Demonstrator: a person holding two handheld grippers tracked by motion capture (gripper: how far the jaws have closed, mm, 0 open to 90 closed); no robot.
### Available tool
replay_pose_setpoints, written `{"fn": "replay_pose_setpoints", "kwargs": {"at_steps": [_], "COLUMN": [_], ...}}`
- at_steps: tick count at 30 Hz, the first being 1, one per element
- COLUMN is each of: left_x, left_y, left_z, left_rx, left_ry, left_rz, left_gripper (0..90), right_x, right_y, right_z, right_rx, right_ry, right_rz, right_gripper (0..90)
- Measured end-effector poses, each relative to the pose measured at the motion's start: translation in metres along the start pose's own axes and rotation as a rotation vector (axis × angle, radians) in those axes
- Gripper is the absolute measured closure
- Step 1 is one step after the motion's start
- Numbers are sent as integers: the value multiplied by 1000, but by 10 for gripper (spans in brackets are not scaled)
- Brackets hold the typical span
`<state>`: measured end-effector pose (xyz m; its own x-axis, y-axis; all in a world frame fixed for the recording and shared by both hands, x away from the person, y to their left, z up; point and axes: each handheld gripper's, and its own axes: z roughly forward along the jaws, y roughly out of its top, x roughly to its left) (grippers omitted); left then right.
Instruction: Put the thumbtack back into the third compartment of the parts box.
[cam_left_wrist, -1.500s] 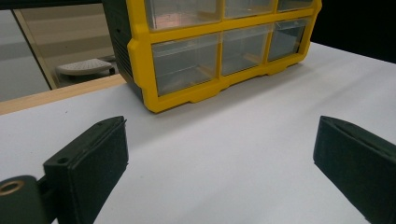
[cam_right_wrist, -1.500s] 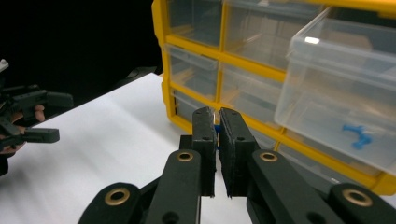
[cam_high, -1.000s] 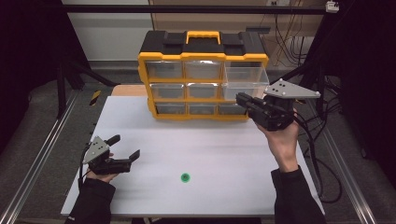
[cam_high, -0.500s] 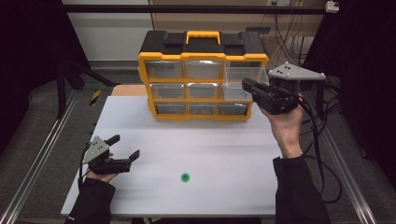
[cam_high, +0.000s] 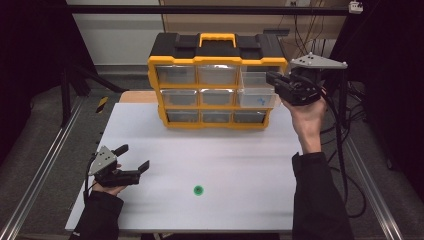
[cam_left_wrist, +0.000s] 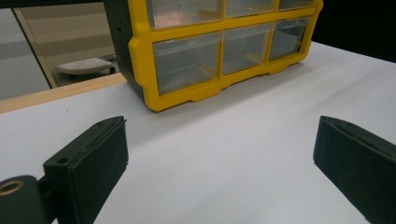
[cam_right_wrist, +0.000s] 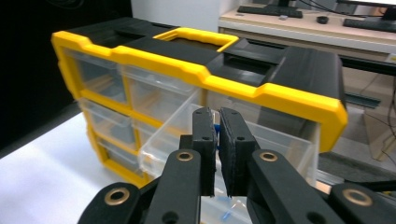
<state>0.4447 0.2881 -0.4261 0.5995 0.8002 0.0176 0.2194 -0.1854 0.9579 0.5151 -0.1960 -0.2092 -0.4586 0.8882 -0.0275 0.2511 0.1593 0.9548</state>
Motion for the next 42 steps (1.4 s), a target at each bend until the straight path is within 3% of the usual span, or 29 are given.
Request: {"fn": "replay_pose_setpoints", "kwargs": {"at_steps": [12,29,36,42], "left_x": [0,0,0,0], "left_y": [0,0,0,0], "left_z": [0,0,0,0], "left_rx": [0,3,2,1], "left_ry": [-1,-1,-1,-1], "left_rz": [1,-4,-4,-4], "left_gripper": [24,24,24,24], "right_x": [-13,-16,-18,-20], "right_y": [-6,-13,-13,-12], "right_z": [24,34,37,34], "right_rx": [63,129,166,149], "right_ry": [-50,-86,-95,-94], "right_rz": [17,7,27,35], "right_gripper": [852,847,841,730]}}
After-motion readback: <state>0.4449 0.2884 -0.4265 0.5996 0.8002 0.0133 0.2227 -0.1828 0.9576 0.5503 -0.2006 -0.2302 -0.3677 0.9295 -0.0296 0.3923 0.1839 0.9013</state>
